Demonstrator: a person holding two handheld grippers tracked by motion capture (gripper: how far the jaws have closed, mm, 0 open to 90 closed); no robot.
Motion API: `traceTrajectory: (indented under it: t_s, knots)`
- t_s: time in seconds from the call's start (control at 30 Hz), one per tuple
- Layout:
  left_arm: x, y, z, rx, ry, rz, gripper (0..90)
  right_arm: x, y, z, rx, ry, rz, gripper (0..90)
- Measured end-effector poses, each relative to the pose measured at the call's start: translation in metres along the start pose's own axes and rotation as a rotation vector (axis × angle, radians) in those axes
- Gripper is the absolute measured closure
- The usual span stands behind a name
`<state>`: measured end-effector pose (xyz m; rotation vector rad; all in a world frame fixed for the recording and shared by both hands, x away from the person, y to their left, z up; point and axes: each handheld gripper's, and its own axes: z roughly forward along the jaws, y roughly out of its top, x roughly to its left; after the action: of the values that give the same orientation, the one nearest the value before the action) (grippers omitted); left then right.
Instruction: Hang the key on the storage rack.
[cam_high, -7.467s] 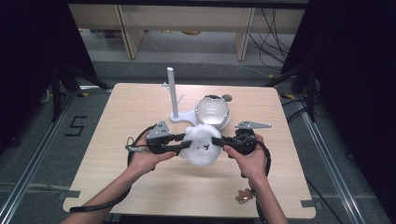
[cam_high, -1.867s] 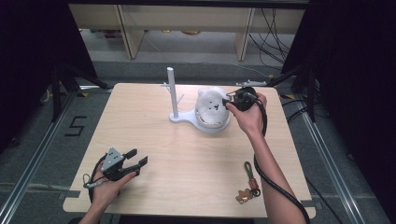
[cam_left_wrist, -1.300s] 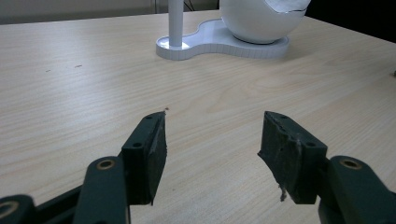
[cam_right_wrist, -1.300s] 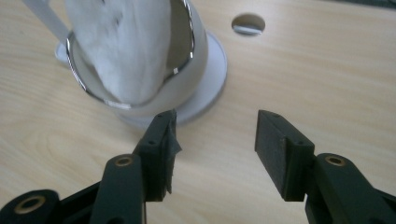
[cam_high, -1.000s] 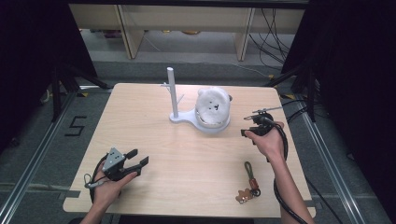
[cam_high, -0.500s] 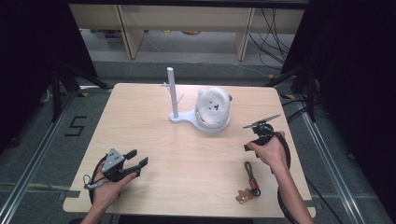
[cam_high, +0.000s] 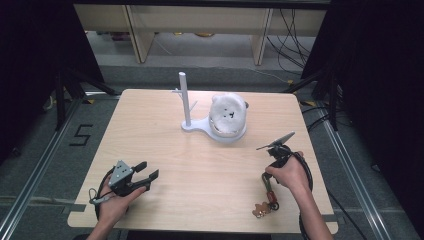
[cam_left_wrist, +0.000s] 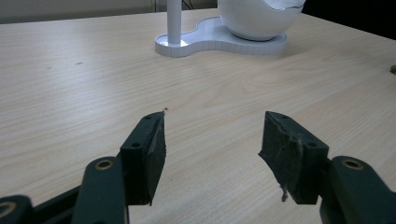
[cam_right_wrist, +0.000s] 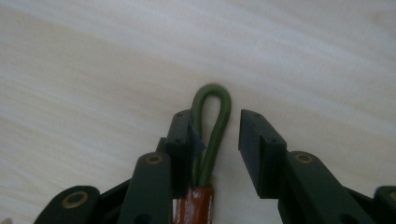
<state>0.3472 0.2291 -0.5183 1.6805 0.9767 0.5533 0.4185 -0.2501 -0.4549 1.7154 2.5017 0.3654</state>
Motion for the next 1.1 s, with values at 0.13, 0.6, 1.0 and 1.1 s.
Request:
traceTrajectory:
  t_s: [0.13, 0.6, 1.0, 1.1]
  knots:
    - [0.001, 0.001, -0.002, 0.007, 0.012, 0.001, 39.4, 0.017, -0.01, -0.003, 0.111, 0.002, 0.142, 65.4]
    - [0.001, 0.002, -0.001, -0.005, 0.004, -0.004, 39.3, 0.019, -0.035, 0.007, 0.173, 0.028, 0.119, 62.9]
    - [0.0, 0.002, -0.002, 0.008, 0.012, -0.001, 39.3, 0.023, -0.033, 0.013, 0.192, 0.057, 0.097, 78.3]
    - [0.001, 0.001, -0.001, -0.005, 0.003, -0.004, 39.4, 0.023, -0.033, 0.012, 0.178, 0.067, 0.081, 79.1]
